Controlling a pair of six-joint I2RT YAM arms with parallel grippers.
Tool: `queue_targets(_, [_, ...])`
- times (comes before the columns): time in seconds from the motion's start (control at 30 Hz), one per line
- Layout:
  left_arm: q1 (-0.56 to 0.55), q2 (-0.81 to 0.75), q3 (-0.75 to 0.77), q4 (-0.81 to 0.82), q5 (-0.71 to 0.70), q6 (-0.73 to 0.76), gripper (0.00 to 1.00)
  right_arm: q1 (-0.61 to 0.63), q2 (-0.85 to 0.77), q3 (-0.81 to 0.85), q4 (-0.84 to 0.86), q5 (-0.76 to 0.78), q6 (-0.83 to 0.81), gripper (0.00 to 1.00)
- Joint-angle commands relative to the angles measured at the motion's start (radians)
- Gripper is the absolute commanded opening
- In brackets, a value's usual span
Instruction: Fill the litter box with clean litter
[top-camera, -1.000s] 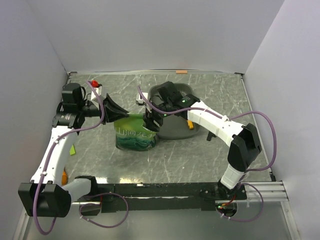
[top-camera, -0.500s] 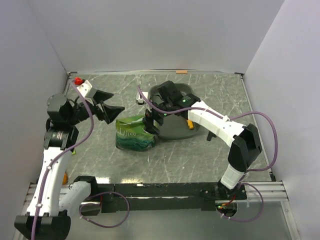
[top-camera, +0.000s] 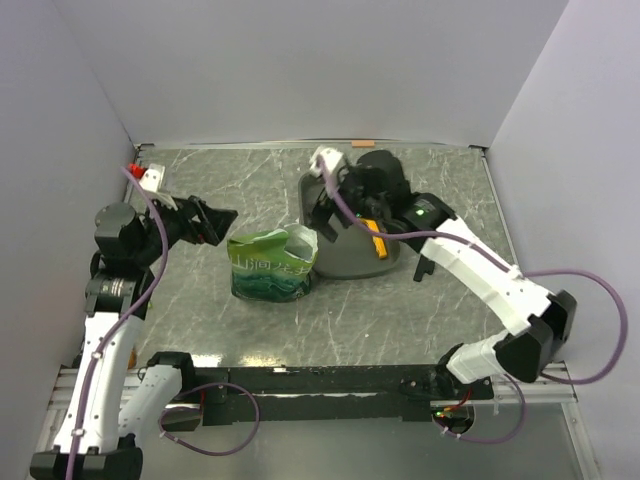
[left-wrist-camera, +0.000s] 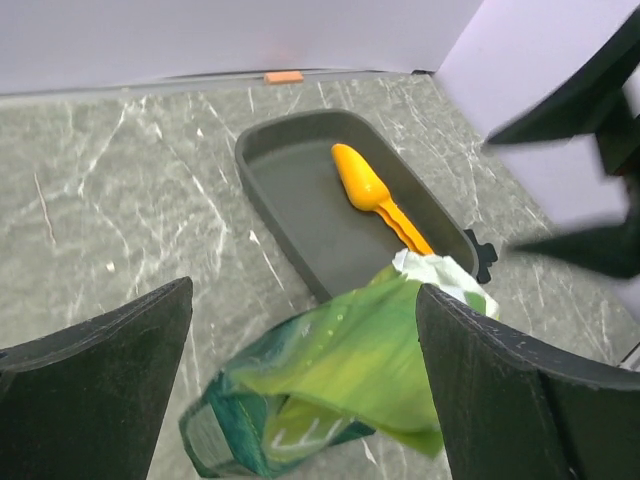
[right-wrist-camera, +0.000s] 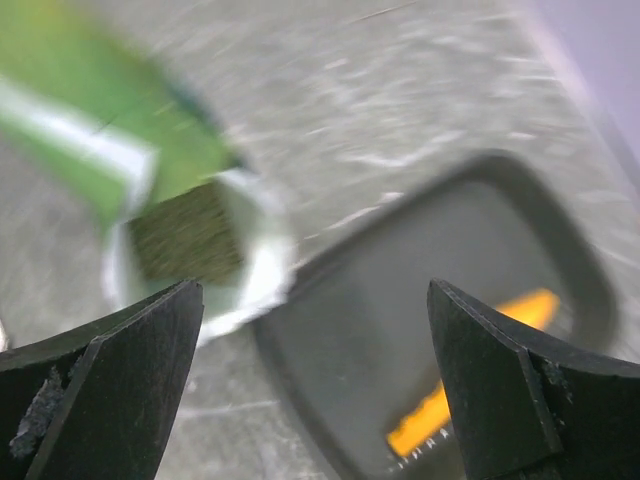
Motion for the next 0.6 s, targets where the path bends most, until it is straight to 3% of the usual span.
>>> queue_targets(0.0, [0.001,-0.084,-0.054,0.008,-0.035,-0.071,0.97,-0.087,-0.022,0.003,0.067,0.305,0.189,1.0])
queue_targets(0.1, [0.001,-0.104,-0.08,-0.012,-0.042,-0.096,0.97,-0.139,0.019,0.011,0.023,0.297,0.221,0.99])
queue_targets(0.2, [0.001,-0.127,-0.094,-0.056,-0.158,-0.131,0.97,-0.193,0.071,0.009,-0.011,0.275,0.278,0.99])
queue_targets(0.27, [0.001,-0.15,-0.117,-0.069,-0.255,-0.144,0.97,-0.236,0.139,0.034,-0.049,0.258,0.351,0.94])
queue_targets(0.33, [0.001,-0.19,-0.134,-0.079,-0.263,-0.136,0.97,-0.287,0.212,0.055,-0.106,0.252,0.42,0.89])
queue_targets(0.57, [0.001,-0.219,-0.134,-0.187,-0.407,-0.116,0.97,-0.302,0.361,0.055,-0.128,0.295,0.462,0.85])
